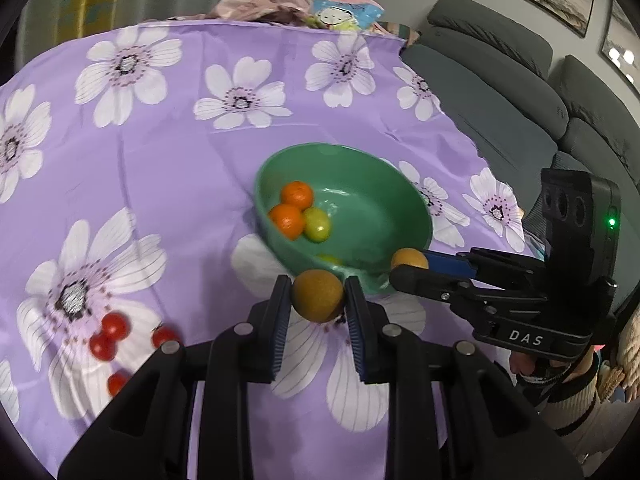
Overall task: Organize fruits
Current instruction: 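Carry the yellow cherry tomatoes in both grippers over the green bowl, then lower both yellow tomatoes into the bowl and open both grippers, then move both open grippers back toward the red cherry tomatoes, then close the left gripper on a red cherry tomato while the right gripper grasps another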
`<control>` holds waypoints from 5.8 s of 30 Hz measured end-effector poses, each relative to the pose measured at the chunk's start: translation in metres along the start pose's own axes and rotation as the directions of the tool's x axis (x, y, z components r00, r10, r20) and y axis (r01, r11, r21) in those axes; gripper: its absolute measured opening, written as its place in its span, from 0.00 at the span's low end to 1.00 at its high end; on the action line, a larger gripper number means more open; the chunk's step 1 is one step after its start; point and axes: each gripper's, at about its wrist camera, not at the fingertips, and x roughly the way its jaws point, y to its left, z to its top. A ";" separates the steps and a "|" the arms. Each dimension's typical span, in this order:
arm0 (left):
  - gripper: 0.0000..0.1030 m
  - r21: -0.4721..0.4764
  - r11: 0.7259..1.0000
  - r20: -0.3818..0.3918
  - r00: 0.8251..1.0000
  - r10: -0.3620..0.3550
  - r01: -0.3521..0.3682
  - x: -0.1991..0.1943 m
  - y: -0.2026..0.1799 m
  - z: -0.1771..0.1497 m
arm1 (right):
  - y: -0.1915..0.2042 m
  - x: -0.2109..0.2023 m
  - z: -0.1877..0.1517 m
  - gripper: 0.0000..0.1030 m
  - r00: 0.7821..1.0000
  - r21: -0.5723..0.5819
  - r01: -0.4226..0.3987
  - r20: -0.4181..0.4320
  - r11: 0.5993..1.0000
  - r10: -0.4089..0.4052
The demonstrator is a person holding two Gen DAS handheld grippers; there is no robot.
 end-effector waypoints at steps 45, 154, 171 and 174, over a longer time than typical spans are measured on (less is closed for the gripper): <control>0.26 0.091 0.996 -0.144 0.989 0.023 -0.010 0.116 -0.029 0.032 | -0.064 0.008 0.013 0.28 0.989 0.044 0.146 -0.006 0.988 -0.146; 0.47 -0.255 0.919 -0.187 0.948 0.259 -0.302 -0.007 0.137 -0.097 | 0.109 0.171 -0.004 0.38 0.928 -0.216 -0.093 -0.372 0.972 0.007; 0.26 -0.302 0.911 -0.185 0.955 0.233 -0.281 -0.004 0.143 -0.097 | 0.111 0.184 0.001 0.29 0.934 -0.228 -0.081 -0.356 0.970 -0.005; 0.26 -0.312 0.909 -0.182 0.956 0.230 -0.278 -0.005 0.143 -0.097 | 0.111 0.182 0.000 0.29 0.934 -0.219 -0.085 -0.357 0.972 0.002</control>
